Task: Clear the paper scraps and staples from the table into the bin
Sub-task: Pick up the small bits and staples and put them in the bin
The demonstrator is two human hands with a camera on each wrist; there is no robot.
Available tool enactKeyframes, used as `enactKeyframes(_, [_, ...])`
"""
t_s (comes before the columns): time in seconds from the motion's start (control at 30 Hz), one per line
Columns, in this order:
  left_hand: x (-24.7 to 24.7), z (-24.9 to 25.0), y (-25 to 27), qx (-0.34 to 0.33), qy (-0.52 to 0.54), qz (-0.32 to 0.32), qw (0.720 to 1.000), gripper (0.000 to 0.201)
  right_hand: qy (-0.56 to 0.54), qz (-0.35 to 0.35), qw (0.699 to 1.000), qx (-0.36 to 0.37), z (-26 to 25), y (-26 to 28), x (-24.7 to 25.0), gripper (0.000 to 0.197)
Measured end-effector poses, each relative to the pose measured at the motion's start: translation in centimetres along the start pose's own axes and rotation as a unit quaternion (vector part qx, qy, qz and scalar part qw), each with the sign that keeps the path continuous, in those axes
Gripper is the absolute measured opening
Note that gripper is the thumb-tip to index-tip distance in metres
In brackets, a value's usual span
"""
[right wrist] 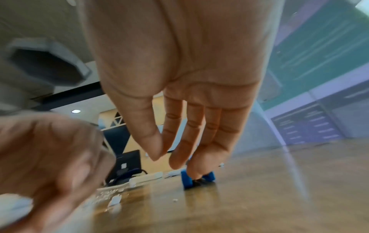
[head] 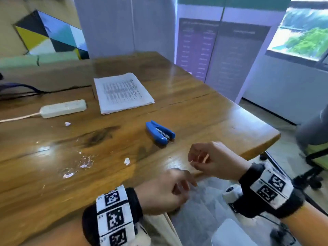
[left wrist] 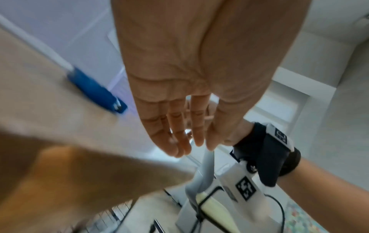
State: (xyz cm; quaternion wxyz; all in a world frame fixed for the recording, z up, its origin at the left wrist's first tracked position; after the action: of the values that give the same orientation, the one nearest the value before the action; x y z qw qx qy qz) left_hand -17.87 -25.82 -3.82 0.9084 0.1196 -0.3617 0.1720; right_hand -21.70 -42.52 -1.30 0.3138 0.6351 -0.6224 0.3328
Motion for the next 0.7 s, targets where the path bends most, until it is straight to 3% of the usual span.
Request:
enactKeyframes(0.07, [2.8, -0.9, 1.6, 0.007, -0.030, 0.037, 0.999, 0.020, 0.064, -0.003, 0.998, 0.015, -1.1, -2.1, -0.7, 0.013])
enactKeyframes(0.13, [5.9, -2.6, 3.8, 0.038, -0.071, 0.076, 0.994, 0.020, 0.137, -0.050, 0.989, 0.021, -2.0, -3.7, -2.0, 0.026])
enactKeyframes(0.17, [7.3, -3.7, 4.9, 0.057, -0.091, 0.093, 0.990, 0.021, 0.194, -0.098, 0.975, 0.046, -2.3, -4.0, -3.2, 0.029])
enactKeyframes(0.23, [10.0, -6.4, 7.5, 0.107, -0.129, 0.127, 0.978, 0.022, 0.336, -0.189, 0.916, 0.111, -3.3, -4.4, -5.6, 0.033])
enactKeyframes(0.27, [11.1, -8.0, 9.0, 0.139, -0.141, 0.144, 0.969, 0.023, 0.402, -0.200, 0.890, 0.075, -4.0, -4.4, -6.2, 0.042])
enactKeyframes(0.3, [12.2, -9.4, 10.4, 0.170, -0.152, 0.160, 0.960, 0.025, 0.414, -0.158, 0.895, 0.058, -4.9, -4.4, -6.7, 0.055])
enactKeyframes(0.37, [13.9, -12.2, 13.2, 0.234, -0.174, 0.175, 0.940, 0.030, 0.329, -0.178, 0.925, 0.068, -5.7, -4.8, -8.3, 0.095])
enactKeyframes(0.4, [14.6, -13.5, 14.5, 0.269, -0.183, 0.164, 0.931, 0.034, 0.292, -0.242, 0.925, 0.036, -6.4, -4.8, -9.0, 0.112])
enactKeyframes(0.43, [15.2, -14.7, 15.7, 0.303, -0.189, 0.142, 0.923, 0.040, 0.262, -0.262, 0.928, 0.025, -6.8, -4.9, -9.7, 0.119])
enactKeyframes(0.53, [16.2, -17.9, 18.2, 0.379, -0.197, 0.054, 0.902, 0.067, 0.205, -0.275, 0.939, 0.017, -8.6, -7.0, -11.0, 0.114])
enactKeyframes(0.6, [16.6, -19.0, 19.1, 0.415, -0.227, -0.003, 0.881, 0.081, 0.207, -0.297, 0.932, 0.021, -10.3, -8.5, -11.6, 0.118])
enactKeyframes(0.7, [16.4, -18.9, 19.7, 0.433, -0.253, -0.082, 0.861, 0.102, 0.219, -0.331, 0.917, 0.034, -12.3, -10.6, -12.6, 0.102])
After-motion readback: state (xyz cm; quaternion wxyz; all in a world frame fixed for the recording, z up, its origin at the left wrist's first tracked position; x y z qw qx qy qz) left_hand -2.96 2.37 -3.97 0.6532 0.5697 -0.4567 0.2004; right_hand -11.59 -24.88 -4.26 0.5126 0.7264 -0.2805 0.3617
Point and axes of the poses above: each hand's wrist, its own y-axis away from the middle knuckle, its own x-axis out of the back of the hand, z = x × y, the point moved 2 cm from there along -y, towards the middle knuckle, and after that the axes turned 4 degrees about -y, right-handed, at the moved point
